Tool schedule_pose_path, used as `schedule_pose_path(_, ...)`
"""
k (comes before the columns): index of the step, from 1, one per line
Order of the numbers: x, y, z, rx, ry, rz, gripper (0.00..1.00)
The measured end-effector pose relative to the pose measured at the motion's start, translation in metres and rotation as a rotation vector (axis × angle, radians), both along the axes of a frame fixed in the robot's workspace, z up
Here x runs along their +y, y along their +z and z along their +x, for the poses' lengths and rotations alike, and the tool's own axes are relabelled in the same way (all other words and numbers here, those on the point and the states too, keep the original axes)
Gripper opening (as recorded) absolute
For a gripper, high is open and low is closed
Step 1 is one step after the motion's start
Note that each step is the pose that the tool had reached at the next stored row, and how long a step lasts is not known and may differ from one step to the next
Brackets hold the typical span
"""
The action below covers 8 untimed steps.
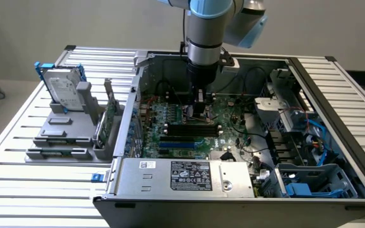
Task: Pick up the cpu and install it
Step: 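Close the cpu cover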
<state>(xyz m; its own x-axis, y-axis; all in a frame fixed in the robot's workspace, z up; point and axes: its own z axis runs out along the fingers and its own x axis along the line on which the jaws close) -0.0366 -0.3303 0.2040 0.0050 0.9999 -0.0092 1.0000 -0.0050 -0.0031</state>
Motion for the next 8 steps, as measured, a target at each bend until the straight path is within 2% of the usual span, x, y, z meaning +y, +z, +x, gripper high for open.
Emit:
schedule_pose_path(4,-0.0002,0.0003,0.0001,0.0141,0.0,-0.0002,0.54)
schedule_pose_path(8,-0.0003,0.0003,0.0004,0.0257,0.0,-0.0005,0.54)
